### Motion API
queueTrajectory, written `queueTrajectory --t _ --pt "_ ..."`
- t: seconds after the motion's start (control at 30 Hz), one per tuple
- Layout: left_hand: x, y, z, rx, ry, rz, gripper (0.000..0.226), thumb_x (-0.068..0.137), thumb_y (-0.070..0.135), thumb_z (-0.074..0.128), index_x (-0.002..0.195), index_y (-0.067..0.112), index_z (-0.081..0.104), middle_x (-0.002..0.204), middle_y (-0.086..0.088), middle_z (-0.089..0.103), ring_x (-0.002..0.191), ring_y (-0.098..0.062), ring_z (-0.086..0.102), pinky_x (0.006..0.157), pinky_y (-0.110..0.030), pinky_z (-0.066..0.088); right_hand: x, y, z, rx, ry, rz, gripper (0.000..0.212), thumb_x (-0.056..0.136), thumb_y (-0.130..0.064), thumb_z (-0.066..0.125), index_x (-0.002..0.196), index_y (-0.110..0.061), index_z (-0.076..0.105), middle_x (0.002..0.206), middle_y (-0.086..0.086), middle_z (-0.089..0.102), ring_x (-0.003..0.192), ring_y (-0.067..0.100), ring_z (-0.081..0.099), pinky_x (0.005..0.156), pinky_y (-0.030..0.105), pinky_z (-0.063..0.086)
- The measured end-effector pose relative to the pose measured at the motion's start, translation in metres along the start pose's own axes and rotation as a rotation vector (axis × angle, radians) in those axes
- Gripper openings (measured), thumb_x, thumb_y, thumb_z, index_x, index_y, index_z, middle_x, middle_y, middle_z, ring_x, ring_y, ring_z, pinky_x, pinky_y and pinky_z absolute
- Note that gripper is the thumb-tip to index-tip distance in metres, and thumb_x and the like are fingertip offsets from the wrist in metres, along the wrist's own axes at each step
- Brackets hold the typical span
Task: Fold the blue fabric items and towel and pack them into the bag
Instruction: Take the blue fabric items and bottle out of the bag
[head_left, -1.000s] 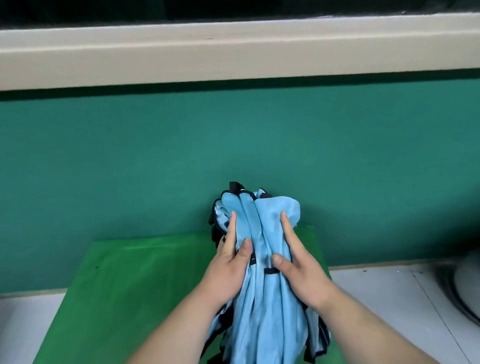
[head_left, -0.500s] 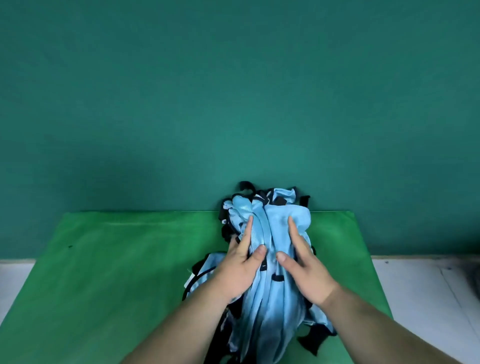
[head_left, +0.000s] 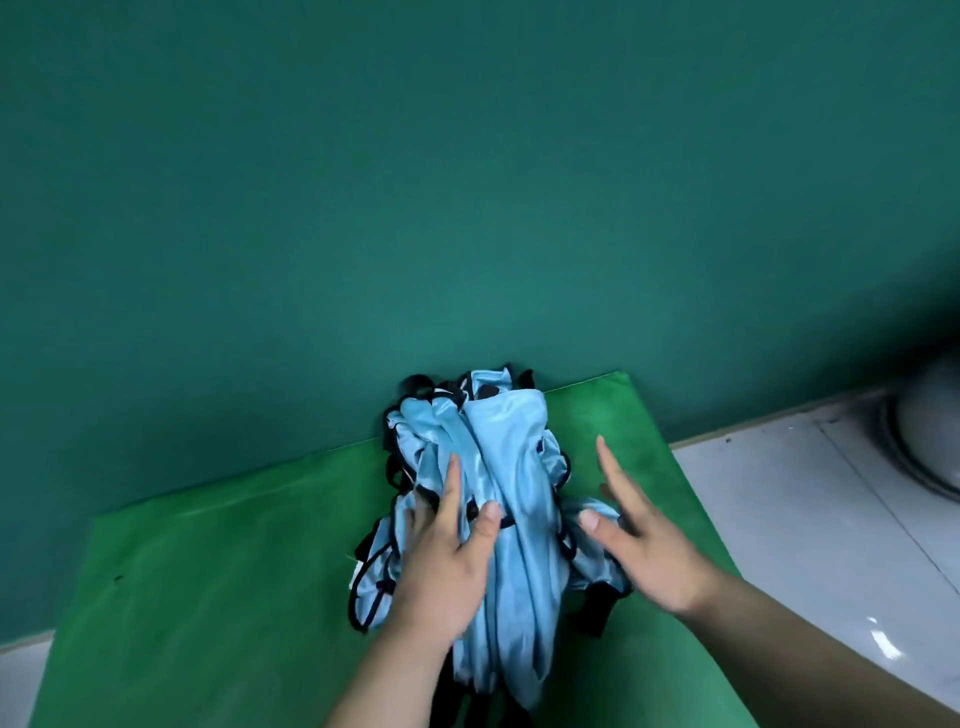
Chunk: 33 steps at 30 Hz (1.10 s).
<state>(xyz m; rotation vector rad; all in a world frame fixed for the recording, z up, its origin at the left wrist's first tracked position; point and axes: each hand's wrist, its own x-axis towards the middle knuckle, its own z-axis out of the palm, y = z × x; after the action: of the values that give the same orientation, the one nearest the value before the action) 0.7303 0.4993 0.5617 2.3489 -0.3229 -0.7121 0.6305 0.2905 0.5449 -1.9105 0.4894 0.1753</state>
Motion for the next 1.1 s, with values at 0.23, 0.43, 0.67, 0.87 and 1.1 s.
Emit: queueTrajectory --t 0.23,0.43,0.67,0.87,1.1 --pt "-0.063 0.081 0.082 0.154 -0.038 0.063 0.073 0.073 0.081 0.016 0.140 0.065 -0.010 0.161 -0.003 -0.028 0.146 -0.025 -0.031 0.117 -0.057 -0.009 -0.117 0.061 -0.073 0.127 0.219 0.104 0.093 0.064 -0.096 0.046 0.140 -0.074 -0.002 0.161 -0.031 0.007 0.148 -0.005 0.014 0.124 0.040 0.019" --pt "-0.121 0.143 0.189 0.293 -0.208 0.300 0.072 0.074 0.088 0.009 0.140 0.066 -0.010 0.162 0.001 -0.025 0.148 -0.023 -0.027 0.119 -0.057 -0.005 -0.238 0.134 -0.130 0.181 0.426 0.238 0.091 0.068 -0.095 0.043 0.142 -0.071 -0.004 0.161 -0.030 0.009 0.148 -0.004 0.016 0.123 0.040 0.022" --pt "-0.190 0.183 0.347 0.366 -0.626 0.508 0.072 0.083 0.075 0.035 0.139 0.070 -0.010 0.161 0.015 -0.023 0.145 -0.010 -0.030 0.118 -0.039 -0.005 -0.382 0.252 -0.164 0.363 0.664 0.408 0.103 0.064 -0.096 0.047 0.148 -0.063 -0.002 0.164 -0.019 0.015 0.147 0.003 0.024 0.121 0.042 0.027" --pt "-0.233 0.181 0.501 0.584 -0.788 0.564 0.075 0.090 0.070 0.040 0.144 0.064 -0.013 0.164 0.011 -0.014 0.150 -0.015 -0.018 0.123 -0.043 0.003 -0.485 0.378 -0.161 0.482 0.786 0.555 0.103 0.068 -0.091 0.050 0.151 -0.058 -0.001 0.161 -0.019 0.022 0.146 0.003 0.026 0.122 0.041 0.024" --pt "-0.255 0.122 0.645 0.653 -0.873 0.456 0.082 0.093 0.063 0.047 0.152 0.051 -0.009 0.166 -0.007 0.001 0.152 -0.025 -0.001 0.120 -0.041 0.010 -0.538 0.514 -0.121 0.628 0.768 0.598 0.106 0.071 -0.083 0.059 0.154 -0.053 0.000 0.161 -0.018 0.024 0.146 -0.005 0.021 0.123 0.036 0.021"
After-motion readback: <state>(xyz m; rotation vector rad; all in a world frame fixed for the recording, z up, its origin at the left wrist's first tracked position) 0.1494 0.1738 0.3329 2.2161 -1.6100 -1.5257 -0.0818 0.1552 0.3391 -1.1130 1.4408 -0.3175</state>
